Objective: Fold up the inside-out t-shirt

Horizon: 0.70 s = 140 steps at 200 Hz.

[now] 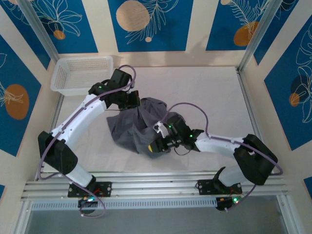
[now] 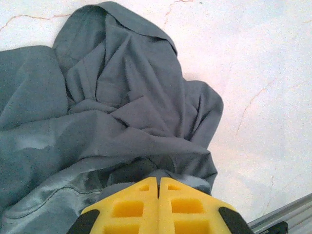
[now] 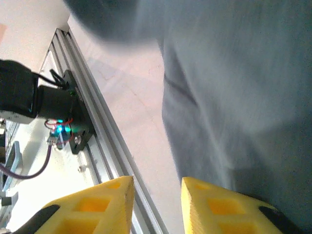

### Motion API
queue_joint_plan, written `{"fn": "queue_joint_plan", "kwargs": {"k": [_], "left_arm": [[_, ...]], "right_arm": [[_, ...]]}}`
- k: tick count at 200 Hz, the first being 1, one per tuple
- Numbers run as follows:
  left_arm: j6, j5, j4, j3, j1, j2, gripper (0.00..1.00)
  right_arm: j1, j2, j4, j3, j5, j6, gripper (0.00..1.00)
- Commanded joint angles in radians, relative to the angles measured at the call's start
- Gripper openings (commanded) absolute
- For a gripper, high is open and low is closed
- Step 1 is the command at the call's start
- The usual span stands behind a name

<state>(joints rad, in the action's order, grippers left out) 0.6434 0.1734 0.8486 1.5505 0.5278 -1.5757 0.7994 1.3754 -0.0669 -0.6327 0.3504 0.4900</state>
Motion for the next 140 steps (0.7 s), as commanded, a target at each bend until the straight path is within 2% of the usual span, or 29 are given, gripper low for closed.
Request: {"fn": "queue_joint_plan", "kwargs": {"k": [1,29,60,71,83,113,140], "left_arm": [[-0.023,0.03,0.001,-0.001,0.003,0.01,0.0],[-0.02,0.047,-0.017,-0.033,0.018,0.002,0.0],[0.008,0.052,-0.052,-0.068,0.036,-0.012,0.0],[0.024,0.054,-0.085,-0.092,0.043,-0.022,0.08],[0.036,0.059,-0.126,-0.115,0.057,-0.037,0.11],[0.065,0.087,-0.189,-0.119,0.111,-0.091,0.29],[0.038,0.011,-0.17,-0.098,0.115,-0.081,0.36]], "right_arm": [[0.003,-0.112,-0.005,0.004,-0.004,0.015,0.36],[-0.019,-0.201,0.044,-0.024,-0.086,-0.058,0.48],[-0.069,-0.195,0.042,-0.113,-0.123,-0.05,0.46],[-0.069,-0.174,0.048,-0.148,-0.129,-0.042,0.45],[-0.071,-0.16,0.04,-0.165,-0.131,-0.034,0.45],[-0.086,-0.179,0.054,-0.149,-0.153,-0.018,0.45],[-0.1,-0.24,0.116,-0.132,-0.222,-0.06,0.46]]}}
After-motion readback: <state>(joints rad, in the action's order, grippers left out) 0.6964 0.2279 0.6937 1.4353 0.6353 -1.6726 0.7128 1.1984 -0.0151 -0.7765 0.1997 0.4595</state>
